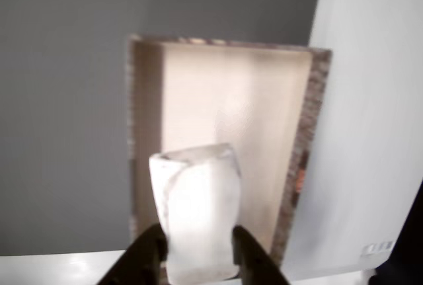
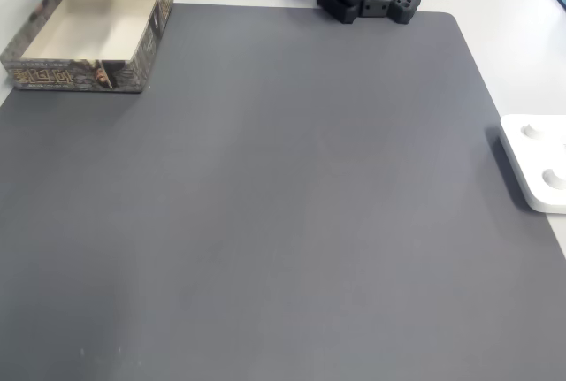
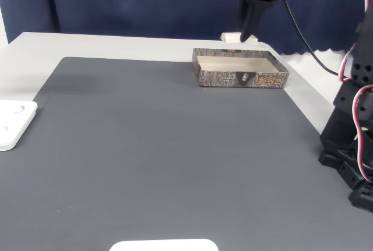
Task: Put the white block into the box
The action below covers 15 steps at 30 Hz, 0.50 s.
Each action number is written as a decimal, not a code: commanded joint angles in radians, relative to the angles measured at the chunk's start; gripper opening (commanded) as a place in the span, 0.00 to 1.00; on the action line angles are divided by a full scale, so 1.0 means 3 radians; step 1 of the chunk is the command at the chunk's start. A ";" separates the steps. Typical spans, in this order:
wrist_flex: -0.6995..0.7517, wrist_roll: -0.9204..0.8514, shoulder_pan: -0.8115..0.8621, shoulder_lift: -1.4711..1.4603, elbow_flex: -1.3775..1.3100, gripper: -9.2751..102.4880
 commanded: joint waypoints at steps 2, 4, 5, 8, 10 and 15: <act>-0.0123 0.0184 0.0077 -0.0112 -0.0399 0.07; -0.0128 0.0220 0.0092 -0.0210 -0.0450 0.07; -0.0148 0.0240 0.0102 -0.0245 -0.0460 0.07; -0.0164 0.0307 0.0118 -0.0337 -0.0491 0.07; -0.0164 0.0317 0.0118 -0.0409 -0.0532 0.07; -0.0159 0.0353 0.0102 -0.0593 -0.0654 0.07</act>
